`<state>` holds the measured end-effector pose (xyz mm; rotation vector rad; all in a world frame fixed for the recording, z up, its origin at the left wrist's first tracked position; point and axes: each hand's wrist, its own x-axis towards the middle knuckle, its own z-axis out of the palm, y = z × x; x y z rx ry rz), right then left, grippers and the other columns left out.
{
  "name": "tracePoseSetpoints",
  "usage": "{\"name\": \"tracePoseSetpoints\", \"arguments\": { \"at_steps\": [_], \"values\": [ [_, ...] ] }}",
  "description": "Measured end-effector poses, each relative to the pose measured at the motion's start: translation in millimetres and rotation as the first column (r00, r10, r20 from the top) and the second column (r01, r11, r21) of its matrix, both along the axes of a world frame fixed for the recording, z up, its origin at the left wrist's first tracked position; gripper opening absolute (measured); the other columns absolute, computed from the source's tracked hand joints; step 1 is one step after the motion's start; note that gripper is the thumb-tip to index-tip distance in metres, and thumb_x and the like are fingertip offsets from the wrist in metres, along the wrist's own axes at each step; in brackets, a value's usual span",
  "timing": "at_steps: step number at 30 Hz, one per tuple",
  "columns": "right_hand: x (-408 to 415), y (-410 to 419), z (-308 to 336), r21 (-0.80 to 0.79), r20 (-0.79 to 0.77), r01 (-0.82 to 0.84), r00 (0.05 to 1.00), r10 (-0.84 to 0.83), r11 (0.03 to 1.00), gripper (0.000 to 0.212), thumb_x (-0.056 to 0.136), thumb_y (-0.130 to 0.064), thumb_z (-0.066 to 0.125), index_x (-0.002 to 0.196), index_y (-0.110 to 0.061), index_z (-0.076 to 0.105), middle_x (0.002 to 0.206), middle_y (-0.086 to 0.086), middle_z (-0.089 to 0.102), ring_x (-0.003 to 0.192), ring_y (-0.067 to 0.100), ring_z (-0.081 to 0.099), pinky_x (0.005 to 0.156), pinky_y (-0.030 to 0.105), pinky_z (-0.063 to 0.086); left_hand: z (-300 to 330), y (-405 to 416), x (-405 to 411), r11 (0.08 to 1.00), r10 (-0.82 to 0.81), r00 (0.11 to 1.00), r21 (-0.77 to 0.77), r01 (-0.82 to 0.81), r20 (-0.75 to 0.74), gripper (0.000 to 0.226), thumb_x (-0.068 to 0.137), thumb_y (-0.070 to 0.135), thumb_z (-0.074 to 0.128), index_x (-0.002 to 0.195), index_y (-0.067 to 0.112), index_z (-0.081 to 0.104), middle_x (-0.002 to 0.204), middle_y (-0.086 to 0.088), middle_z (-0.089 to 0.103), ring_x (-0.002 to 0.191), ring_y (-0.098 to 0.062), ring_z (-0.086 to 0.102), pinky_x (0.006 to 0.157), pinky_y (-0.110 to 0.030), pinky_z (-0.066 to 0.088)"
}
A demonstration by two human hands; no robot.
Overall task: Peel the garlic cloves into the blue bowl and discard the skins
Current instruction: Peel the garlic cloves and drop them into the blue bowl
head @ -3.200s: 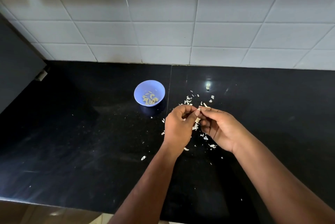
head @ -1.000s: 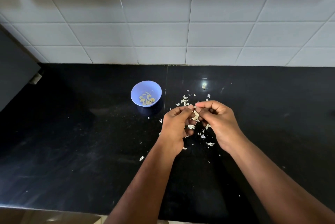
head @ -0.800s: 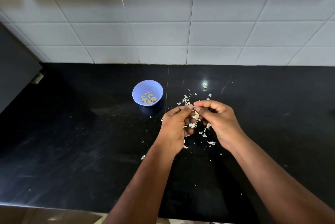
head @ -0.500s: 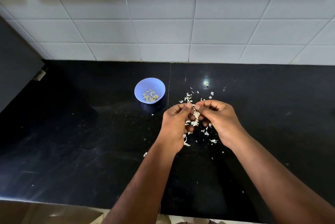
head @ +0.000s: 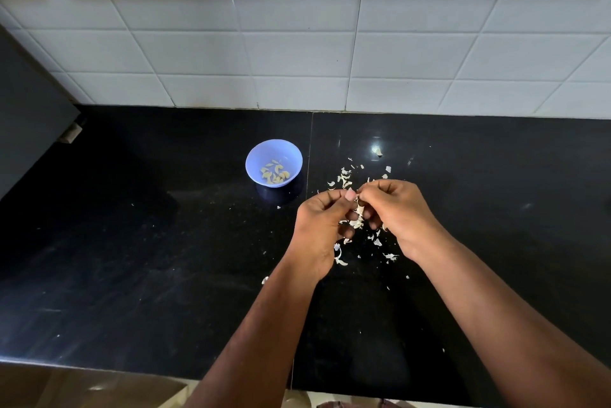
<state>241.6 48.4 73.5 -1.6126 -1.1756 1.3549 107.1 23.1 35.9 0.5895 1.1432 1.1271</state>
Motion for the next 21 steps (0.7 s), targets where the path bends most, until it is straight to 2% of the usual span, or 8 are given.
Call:
{"name": "tracePoseSetpoints", "arguments": {
  "at_steps": [5,8,10,12,15,17,19,21],
  "values": [
    [-2.6,0.4,-2.1,-0.238,-0.227,0.016,0.971,-0.072,0.971,0.023,0.096,-0.011,0.061,0.073,-0.011,0.068,0.065,0.001,0.06,0.053,0.011,0.052,0.048,0.026,0.041,-2.4,-1.7,4.7,0.998,0.015,0.999,0.065,-0.018,0.044,0.013,0.103,0.015,0.068,0.096,0.009,0.076,0.086,-0.007,0.071,0.074,-0.015,0.059,0.065,-0.029,0.046],
    [-1.3,-2.3,-6.1,-0.23,-0.303,0.022,0.948,-0.093,0.973,0.023,0.099,-0.014,0.065,0.077,-0.014,0.071,0.069,-0.001,0.063,0.055,0.009,0.054,0.047,0.024,0.039,-2.5,0.4,3.5,0.997,0.058,0.993,0.037,-0.062,0.102,0.013,0.104,0.017,0.066,0.101,0.007,0.073,0.082,-0.003,0.069,0.072,-0.013,0.059,0.066,-0.028,0.047],
    [1.3,-3.0,-9.9,-0.14,-0.203,0.046,0.976,-0.074,0.989,0.018,0.101,-0.017,0.065,0.085,-0.015,0.074,0.077,0.0,0.068,0.056,0.011,0.059,0.046,0.025,0.041,-2.6,1.7,1.9,0.994,0.107,0.987,0.004,-0.108,0.123,0.013,0.104,0.019,0.066,0.099,0.009,0.072,0.08,-0.001,0.066,0.07,-0.011,0.057,0.063,-0.025,0.047],
    [7.0,-3.8,-14.8,-0.001,0.083,0.02,0.996,-0.019,1.0,0.016,0.104,-0.023,0.063,0.093,-0.017,0.074,0.08,0.0,0.073,0.055,0.01,0.064,0.045,0.028,0.047,-3.3,1.8,0.6,0.991,0.136,0.985,-0.005,-0.136,0.105,0.016,0.105,0.022,0.066,0.095,0.012,0.072,0.079,0.0,0.065,0.068,-0.01,0.057,0.059,-0.023,0.045],
    [15.8,-3.9,-19.8,0.154,0.418,-0.099,0.908,0.026,0.983,0.023,0.099,-0.038,0.071,0.082,-0.022,0.071,0.065,0.001,0.071,0.045,0.007,0.059,0.046,0.029,0.048,-3.4,0.0,0.0,0.988,0.153,0.986,0.01,-0.154,0.069,0.02,0.105,0.024,0.065,0.091,0.013,0.072,0.078,0.001,0.064,0.067,-0.01,0.056,0.056,-0.022,0.044],
    [18.0,-3.0,-21.6,0.242,0.465,-0.131,0.886,0.004,0.961,0.018,0.091,-0.034,0.08,0.08,-0.025,0.068,0.069,-0.004,0.07,0.053,0.004,0.06,0.053,0.024,0.047,-2.0,-0.5,1.0,0.986,0.164,0.986,0.023,-0.165,0.033,0.021,0.106,0.025,0.065,0.09,0.012,0.072,0.077,0.001,0.063,0.066,-0.01,0.055,0.055,-0.022,0.043],
    [14.5,-4.3,-21.1,0.314,0.432,-0.171,0.902,0.02,0.934,0.014,0.089,-0.022,0.082,0.096,-0.029,0.071,0.089,-0.011,0.071,0.08,0.002,0.066,0.07,0.02,0.051,-1.6,-0.7,2.6,0.984,0.177,0.984,0.039,-0.176,-0.015,0.021,0.105,0.026,0.066,0.09,0.012,0.071,0.075,0.001,0.062,0.064,-0.009,0.054,0.055,-0.022,0.043],
    [7.1,-7.5,-17.1,0.326,0.303,-0.179,0.95,0.076,0.928,0.024,0.092,-0.022,0.079,0.114,-0.031,0.075,0.102,-0.014,0.073,0.095,0.001,0.068,0.081,0.016,0.054,-1.4,-1.1,3.3,0.983,0.177,0.982,0.063,-0.172,-0.073,0.022,0.104,0.028,0.068,0.091,0.01,0.07,0.076,-0.003,0.062,0.064,-0.009,0.053,0.055,-0.023,0.044]
  ]
}}
